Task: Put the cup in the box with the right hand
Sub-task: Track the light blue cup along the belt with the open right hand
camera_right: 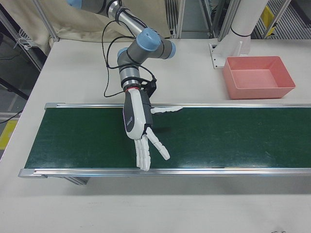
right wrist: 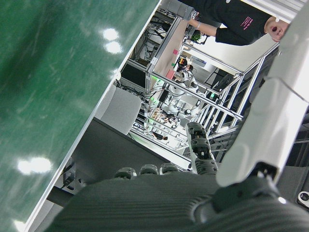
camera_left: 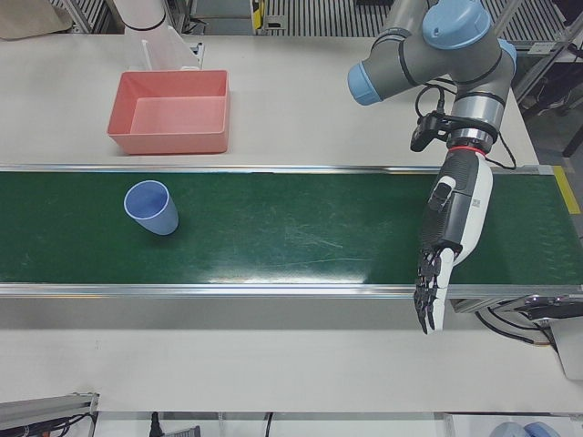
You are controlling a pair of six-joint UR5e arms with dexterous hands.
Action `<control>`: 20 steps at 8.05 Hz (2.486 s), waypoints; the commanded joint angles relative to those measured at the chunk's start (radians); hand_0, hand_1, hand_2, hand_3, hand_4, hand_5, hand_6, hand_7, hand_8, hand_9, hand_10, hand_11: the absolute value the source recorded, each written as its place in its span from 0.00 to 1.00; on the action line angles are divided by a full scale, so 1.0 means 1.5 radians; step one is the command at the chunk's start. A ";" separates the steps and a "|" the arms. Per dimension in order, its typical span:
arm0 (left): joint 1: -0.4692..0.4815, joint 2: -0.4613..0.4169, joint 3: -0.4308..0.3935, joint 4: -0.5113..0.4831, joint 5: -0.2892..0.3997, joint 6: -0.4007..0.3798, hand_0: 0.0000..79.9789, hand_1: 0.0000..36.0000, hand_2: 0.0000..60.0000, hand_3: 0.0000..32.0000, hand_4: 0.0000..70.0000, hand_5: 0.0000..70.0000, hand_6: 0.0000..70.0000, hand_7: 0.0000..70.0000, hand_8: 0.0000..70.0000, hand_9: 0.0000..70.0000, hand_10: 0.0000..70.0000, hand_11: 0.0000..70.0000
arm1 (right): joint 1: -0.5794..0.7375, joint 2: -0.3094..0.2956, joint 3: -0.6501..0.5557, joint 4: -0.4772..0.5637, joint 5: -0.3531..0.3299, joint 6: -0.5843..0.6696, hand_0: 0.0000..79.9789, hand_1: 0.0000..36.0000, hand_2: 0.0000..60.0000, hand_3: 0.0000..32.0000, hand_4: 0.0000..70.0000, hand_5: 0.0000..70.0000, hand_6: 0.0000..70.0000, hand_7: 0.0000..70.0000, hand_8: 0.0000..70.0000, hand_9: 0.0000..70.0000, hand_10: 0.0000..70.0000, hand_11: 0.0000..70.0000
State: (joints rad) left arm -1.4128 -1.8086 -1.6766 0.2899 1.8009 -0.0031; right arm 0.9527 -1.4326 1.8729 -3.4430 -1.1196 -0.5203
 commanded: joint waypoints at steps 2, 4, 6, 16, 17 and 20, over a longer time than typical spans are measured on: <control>0.000 0.000 0.000 0.000 0.000 0.000 0.00 0.00 0.00 0.00 0.00 0.00 0.00 0.00 0.00 0.00 0.00 0.00 | -0.012 0.030 -0.002 0.002 0.006 0.035 0.59 0.37 0.07 0.00 0.05 0.04 0.01 0.00 0.00 0.01 0.00 0.00; 0.000 0.000 0.000 0.000 0.000 0.000 0.00 0.00 0.00 0.00 0.00 0.00 0.00 0.00 0.00 0.00 0.00 0.00 | -0.033 0.045 -0.001 -0.001 0.005 0.029 0.59 0.41 0.18 0.00 0.11 0.04 0.01 0.00 0.00 0.00 0.00 0.00; 0.000 0.000 0.000 0.000 0.000 0.000 0.00 0.00 0.00 0.00 0.00 0.00 0.00 0.00 0.00 0.00 0.00 0.00 | -0.037 0.044 -0.001 -0.002 0.005 0.020 0.59 0.40 0.17 0.00 0.14 0.04 0.02 0.01 0.00 0.00 0.00 0.00; 0.000 0.000 0.000 0.000 0.000 0.000 0.00 0.00 0.00 0.00 0.00 0.00 0.00 0.00 0.00 0.00 0.00 0.00 | -0.036 0.040 -0.002 -0.001 0.007 0.029 0.58 0.39 0.16 0.00 0.11 0.04 0.01 0.00 0.00 0.01 0.00 0.00; 0.000 0.000 0.000 0.000 0.000 0.000 0.00 0.00 0.00 0.00 0.00 0.00 0.00 0.00 0.00 0.00 0.00 0.00 | -0.036 0.040 -0.002 -0.001 0.007 0.029 0.58 0.39 0.16 0.00 0.10 0.04 0.01 0.00 0.00 0.01 0.00 0.00; 0.000 0.000 0.000 0.000 0.000 0.000 0.00 0.00 0.00 0.00 0.00 0.00 0.00 0.00 0.00 0.00 0.00 0.00 | -0.036 0.040 -0.002 -0.001 0.007 0.029 0.58 0.40 0.17 0.00 0.10 0.04 0.01 0.00 0.00 0.01 0.00 0.00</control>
State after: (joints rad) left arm -1.4128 -1.8086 -1.6766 0.2899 1.8009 -0.0031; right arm 0.8989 -1.3729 1.8703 -3.4438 -1.1091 -0.4771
